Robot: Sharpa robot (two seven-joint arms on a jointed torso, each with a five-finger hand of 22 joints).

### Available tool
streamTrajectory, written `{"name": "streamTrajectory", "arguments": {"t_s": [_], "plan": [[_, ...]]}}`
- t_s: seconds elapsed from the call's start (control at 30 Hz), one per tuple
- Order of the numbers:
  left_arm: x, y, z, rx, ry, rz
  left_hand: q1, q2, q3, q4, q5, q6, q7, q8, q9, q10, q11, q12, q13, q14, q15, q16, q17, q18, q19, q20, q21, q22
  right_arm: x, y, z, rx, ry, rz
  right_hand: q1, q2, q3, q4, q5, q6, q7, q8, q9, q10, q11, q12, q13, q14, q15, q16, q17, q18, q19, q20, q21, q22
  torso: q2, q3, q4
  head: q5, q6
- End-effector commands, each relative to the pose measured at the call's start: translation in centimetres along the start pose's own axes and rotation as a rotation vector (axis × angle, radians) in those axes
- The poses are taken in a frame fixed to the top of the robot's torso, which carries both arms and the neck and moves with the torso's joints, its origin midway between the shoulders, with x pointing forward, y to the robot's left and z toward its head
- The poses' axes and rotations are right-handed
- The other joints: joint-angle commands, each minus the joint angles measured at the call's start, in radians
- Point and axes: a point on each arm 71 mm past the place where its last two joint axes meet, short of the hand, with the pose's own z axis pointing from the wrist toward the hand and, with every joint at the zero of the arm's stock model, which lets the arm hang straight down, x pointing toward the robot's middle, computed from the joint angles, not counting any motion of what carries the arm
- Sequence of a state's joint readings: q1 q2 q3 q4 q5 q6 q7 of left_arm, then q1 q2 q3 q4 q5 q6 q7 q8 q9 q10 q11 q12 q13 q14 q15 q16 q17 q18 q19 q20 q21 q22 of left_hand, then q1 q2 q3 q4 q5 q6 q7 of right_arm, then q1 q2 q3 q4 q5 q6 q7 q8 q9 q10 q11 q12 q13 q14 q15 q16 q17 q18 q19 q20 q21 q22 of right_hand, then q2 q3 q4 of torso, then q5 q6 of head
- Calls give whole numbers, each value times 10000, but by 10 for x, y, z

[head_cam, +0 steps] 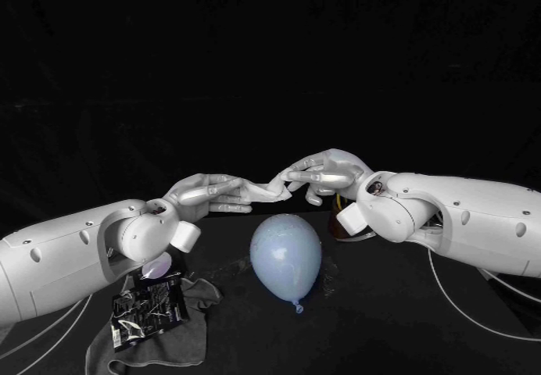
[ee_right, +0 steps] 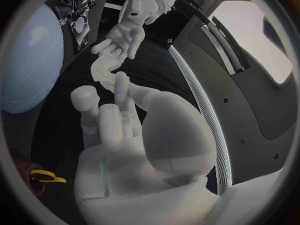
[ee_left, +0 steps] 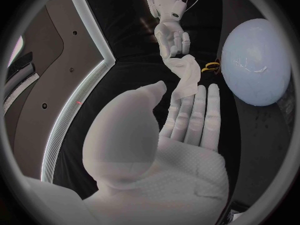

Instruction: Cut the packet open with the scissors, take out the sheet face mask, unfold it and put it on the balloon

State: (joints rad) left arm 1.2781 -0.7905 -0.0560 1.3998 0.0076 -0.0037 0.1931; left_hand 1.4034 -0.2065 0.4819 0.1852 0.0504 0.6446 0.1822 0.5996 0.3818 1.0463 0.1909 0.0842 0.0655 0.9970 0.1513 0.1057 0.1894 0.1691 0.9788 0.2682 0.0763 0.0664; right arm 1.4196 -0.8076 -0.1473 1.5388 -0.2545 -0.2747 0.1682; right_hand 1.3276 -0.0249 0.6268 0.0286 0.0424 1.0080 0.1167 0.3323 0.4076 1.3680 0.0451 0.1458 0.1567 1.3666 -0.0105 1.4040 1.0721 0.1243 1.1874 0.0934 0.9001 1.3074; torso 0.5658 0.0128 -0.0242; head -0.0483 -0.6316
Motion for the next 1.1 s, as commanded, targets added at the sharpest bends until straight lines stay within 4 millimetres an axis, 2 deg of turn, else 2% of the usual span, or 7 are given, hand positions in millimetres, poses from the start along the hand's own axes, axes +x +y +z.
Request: {"name": "streamTrajectory", "arguments": {"t_s": [0.03, 0.3, 0.5, 0.6, 0.7, 0.83, 1.1], "plan": [[4, 1, 1, -137, 328, -185, 286, -79, -46, -221, -20, 121, 655, -92, -89, 132, -35, -69, 12, 89, -19, 66, 43, 168, -27, -7, -8, 6, -1, 3, 0, -222, -49, -22, 7, 57, 67, -36, 65, 51, 5, 24, 552, 53, 0, 17, 9, 15, -64, 28, -5, 114, 44, -8, 33, 456, 9, 6, -4, -12, -10], [6, 3, 3, -260, 290, 70, 1168, -22, 351, -911, -17, 434, 541, -80, -224, 607, -201, 44, 49, 437, -187, 311, 208, 175, 91, -129, 78, 30, 3, 5, 0, -268, 63, 18, -16, 59, 92, -58, 65, 44, 5, 34, 561, 53, -1, 21, 19, 21, -64, 31, 3, 111, 55, -8, 51, 464, -6, 0, 4, -1, -38], [5, 3, 3, -241, -4, 220, 1585, 313, 533, -1566, -28, 841, 406, 73, -274, 1302, -407, 326, 119, 914, -442, 762, 523, 152, 434, -417, 372, 133, 6, 6, -2, -285, 179, 44, -16, 59, 92, -58, 65, 44, 5, 34, 561, 53, -1, 21, 19, 21, -64, 31, 3, 111, 55, -8, 51, 464, -1, -2, 2, 27, -31], [4, 3, 3, -202, -193, 270, 1657, 442, 482, -1748, -21, 961, 364, 108, -293, 1459, -459, 396, 141, 1012, -515, 874, 611, 145, 511, -491, 471, 175, 7, 6, -3, -284, 224, 51, -16, 59, 92, -58, 65, 44, 5, 34, 561, 53, -1, 21, 19, 21, -64, 31, 3, 111, 55, -8, 51, 464, -2, -3, 1, 42, -36], [2, 3, 3, -156, -488, 337, 1917, 730, 322, -2228, -12, 1281, 248, 174, -343, 1862, -595, 603, 235, 1334, -727, 1148, 822, 154, 777, -790, 799, 338, 8, 6, -4, -279, 274, 44, -16, 59, 92, -58, 65, 44, 5, 34, 561, 53, -1, 21, 19, 21, -64, 31, 3, 111, 55, -8, 51, 464, 0, -2, 5, 54, -48], [-1, 3, 3, -109, -822, 405, 2034, 893, 251, -2563, -14, 1466, 154, 132, -430, 2303, -724, 856, 369, 1749, -932, 1452, 1036, 153, 1016, -1110, 1110, 500, 7, 6, -6, -263, 256, 28, -16, 59, 92, -58, 65, 44, 5, 34, 561, 53, -1, 21, 19, 21, -64, 31, 3, 111, 55, -8, 51, 464, -4, -1, 2, 62, -49], [-6, 4, 1, -67, -1306, 486, 1852, 975, 440, -2953, -22, 1542, 119, -111, -657, 2480, -788, 985, 484, 1873, -1027, 1672, 1328, 92, 1027, -1329, 1455, 696, -2, 4, -10, -209, 20, -30, -44, 52, 117, -87, 65, 39, 5, 49, 573, 56, -2, 27, 32, 30, -65, 38, 21, 111, 55, -9, 50, 467, -5, 3, 6, 91, -59]]}}
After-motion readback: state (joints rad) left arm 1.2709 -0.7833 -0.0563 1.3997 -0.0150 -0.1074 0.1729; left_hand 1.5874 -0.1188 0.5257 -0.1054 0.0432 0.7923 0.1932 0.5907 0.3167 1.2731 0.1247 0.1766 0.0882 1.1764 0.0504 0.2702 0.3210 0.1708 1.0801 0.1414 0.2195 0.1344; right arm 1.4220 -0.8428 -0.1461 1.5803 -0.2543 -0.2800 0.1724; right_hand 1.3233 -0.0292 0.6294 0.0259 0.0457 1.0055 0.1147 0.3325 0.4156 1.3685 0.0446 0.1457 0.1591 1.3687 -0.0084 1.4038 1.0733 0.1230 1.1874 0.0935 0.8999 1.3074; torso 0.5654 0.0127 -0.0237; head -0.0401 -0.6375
